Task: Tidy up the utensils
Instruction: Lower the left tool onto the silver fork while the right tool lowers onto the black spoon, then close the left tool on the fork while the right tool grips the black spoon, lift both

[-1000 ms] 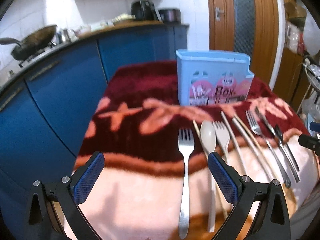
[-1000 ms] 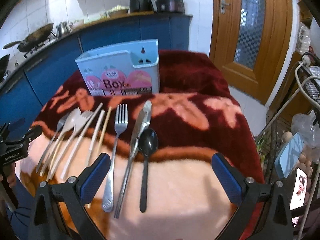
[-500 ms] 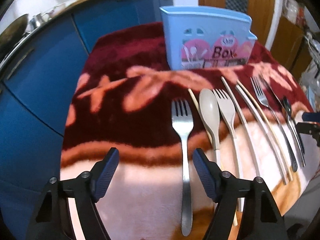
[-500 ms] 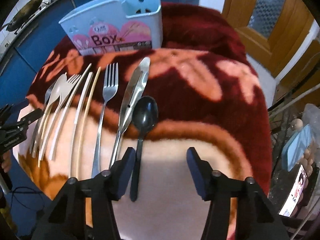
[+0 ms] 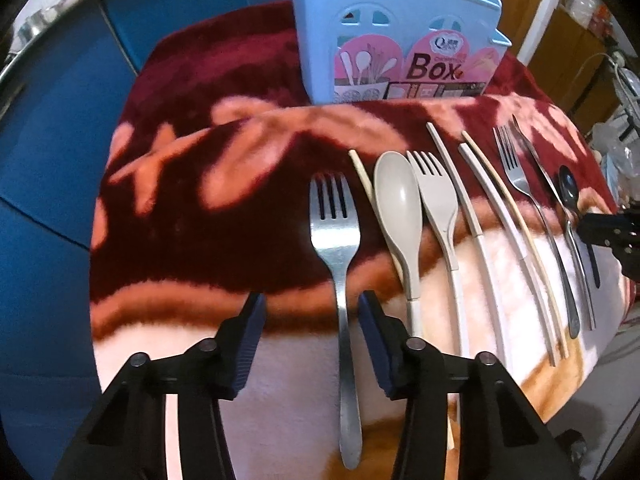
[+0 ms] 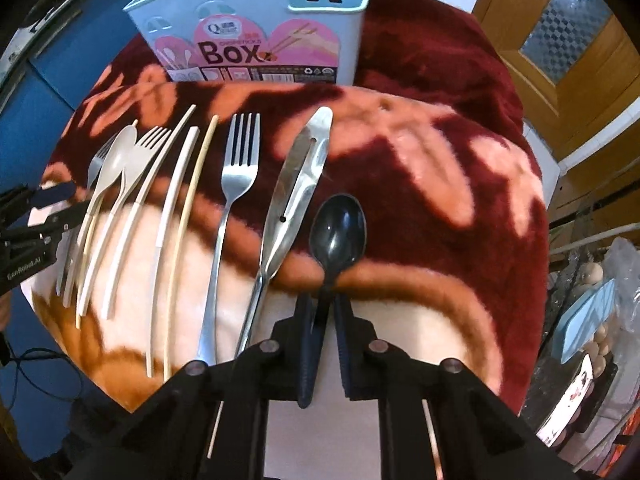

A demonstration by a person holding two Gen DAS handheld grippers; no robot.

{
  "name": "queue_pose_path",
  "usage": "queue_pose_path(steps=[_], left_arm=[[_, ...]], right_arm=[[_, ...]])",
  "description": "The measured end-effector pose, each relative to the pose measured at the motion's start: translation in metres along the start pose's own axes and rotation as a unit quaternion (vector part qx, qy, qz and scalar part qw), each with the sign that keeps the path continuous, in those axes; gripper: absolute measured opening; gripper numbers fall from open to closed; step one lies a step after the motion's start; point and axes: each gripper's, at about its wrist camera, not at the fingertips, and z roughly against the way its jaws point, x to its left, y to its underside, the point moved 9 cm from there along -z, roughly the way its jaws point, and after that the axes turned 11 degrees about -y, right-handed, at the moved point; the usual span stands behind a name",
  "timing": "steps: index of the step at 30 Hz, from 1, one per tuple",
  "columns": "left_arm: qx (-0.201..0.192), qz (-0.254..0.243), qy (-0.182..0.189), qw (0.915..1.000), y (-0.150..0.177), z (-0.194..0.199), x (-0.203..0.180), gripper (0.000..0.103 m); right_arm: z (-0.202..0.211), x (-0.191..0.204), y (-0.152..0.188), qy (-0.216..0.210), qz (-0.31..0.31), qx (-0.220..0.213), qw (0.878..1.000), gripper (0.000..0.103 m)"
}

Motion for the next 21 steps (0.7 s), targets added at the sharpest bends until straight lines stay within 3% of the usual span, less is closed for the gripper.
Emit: queue_pose_path(steps=[7, 9, 11, 17, 21], left_arm=[[0.014, -0.016, 0.02, 0.9996, -0.017, -0.001, -0.008, 0.024], [0.013, -0.014, 0.03, 0.9994, -0.019, -0.001, -0.012, 0.012], [0.013, -0.008, 0.035, 0.9993, -0.023, -0.002, -0.015, 0.007], [-0.007, 0.026, 0.054, 0.9982, -0.02, -0.002, -0.015, 0.006], [-0.042, 0.054, 0.058, 0.996, -0.016, 0.007, -0.008, 0.006]], right_arm=[[-0.006, -0.008, -0.014, -0.035, -0.021, 0.02, 0.999, 0.014], [-0.006, -0.009, -0.017, -0.04, -0.022, 0.02, 0.999, 0.014], [-0.006, -0.01, -0.021, -0.042, -0.024, 0.014, 0.999, 0.011], [0.002, -0.021, -0.024, -0.045, -0.03, -0.023, 0.998, 0.007], [0.012, -0.022, -0.021, -0.053, -0.039, -0.056, 0.996, 0.007]])
